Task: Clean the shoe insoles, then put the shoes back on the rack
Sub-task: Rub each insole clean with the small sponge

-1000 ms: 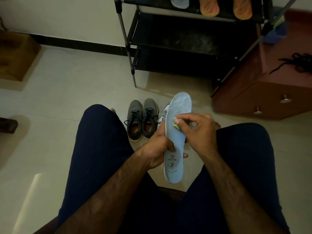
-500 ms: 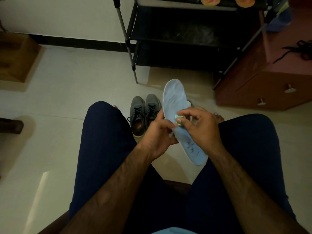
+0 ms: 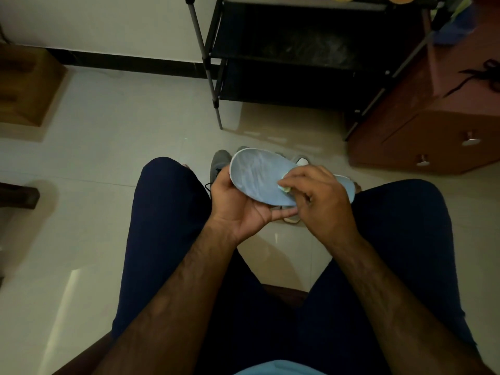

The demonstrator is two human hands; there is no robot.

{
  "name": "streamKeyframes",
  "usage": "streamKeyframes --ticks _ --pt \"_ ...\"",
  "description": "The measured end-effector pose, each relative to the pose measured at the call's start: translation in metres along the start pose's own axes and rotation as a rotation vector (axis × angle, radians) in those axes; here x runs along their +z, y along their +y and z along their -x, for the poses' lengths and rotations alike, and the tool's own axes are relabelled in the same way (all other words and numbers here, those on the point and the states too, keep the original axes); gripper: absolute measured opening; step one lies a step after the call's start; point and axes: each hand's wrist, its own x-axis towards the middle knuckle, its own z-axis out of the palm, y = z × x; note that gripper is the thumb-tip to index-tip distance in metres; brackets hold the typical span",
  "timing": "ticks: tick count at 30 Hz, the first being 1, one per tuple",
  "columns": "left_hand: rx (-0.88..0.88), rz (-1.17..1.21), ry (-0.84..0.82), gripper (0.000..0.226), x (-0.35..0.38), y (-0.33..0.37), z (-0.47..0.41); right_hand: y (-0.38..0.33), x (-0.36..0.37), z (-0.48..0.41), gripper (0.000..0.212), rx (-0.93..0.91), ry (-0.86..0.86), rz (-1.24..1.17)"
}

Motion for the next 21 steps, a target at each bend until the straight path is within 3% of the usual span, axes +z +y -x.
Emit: streamKeyframes --ticks 4,9,13,18,21 --pt "-0.032 -0.041 -0.005 0.082 0.002 0.003 0.0 0.0 -0.004 0.0 0.021 0.015 -0.008 0.013" --pt "-0.033 -0.019 -0.029 0.051 0.013 0.0 0.007 -0.002 -0.006 -0.002 0.023 0.049 0.002 0.011" --pt "-0.128 0.03 0.04 0.072 0.009 -0.004 0.006 -0.002 -0.002 0.002 0.03 0.159 -0.055 -0.074" --pt "-0.175 0.032 0.227 0.061 0.014 -0.017 0.007 -0.007 0.001 0.014 0.021 0.324 -0.151 -0.239" --pt "-0.174 0.118 0.22 0.064 0.017 -0.026 0.01 -0.004 0.001 0.016 0.033 0.426 -0.114 -0.239"
